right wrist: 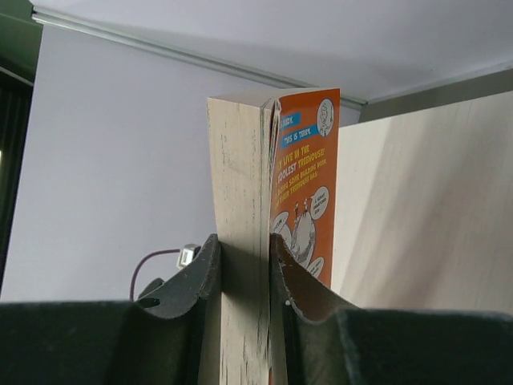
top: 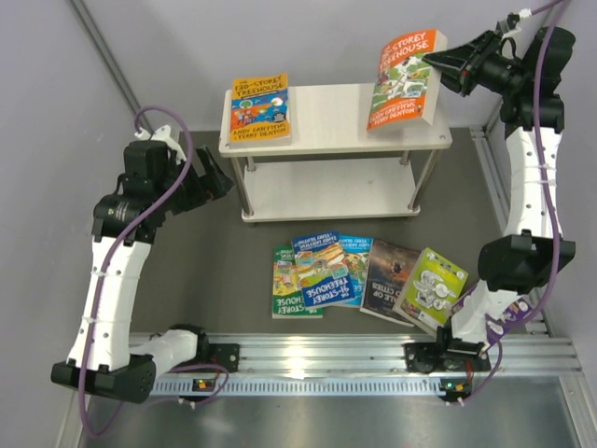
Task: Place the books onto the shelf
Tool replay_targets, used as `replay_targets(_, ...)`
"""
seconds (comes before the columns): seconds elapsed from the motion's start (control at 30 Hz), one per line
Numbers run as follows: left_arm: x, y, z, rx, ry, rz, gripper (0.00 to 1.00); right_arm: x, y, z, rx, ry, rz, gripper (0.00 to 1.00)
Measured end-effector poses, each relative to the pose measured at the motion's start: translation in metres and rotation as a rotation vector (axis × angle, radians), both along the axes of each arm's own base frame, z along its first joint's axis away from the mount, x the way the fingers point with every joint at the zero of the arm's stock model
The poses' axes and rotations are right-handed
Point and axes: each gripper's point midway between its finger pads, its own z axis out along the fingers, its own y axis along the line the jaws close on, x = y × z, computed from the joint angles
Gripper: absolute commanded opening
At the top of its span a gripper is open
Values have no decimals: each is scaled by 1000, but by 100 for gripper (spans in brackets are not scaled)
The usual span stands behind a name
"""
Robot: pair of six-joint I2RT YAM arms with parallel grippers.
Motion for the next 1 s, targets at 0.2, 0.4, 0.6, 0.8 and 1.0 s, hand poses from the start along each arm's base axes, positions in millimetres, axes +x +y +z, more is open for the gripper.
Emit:
replay_targets(0.2, -3, 1, 4, 1, -14, 5, 96, -7, 0, -16, 2, 50, 78, 1)
replay_targets(0.4, -2, 2, 5, 2, -17, 7, 96, -6, -3, -50, -12, 137, 115, 3)
replay_targets(0.6, -1, 1, 3, -8, -5, 16, 96, 10, -13, -75, -7, 214, 104, 11)
replay_targets(0.8, 1, 3, 2, -6, -1, 32, 95, 31, -18, -88, -16, 223, 96, 49)
replay_targets(1.0, 5, 5, 0, -9, 10, 53, 95, 35, -22, -74, -41, 145, 89, 100)
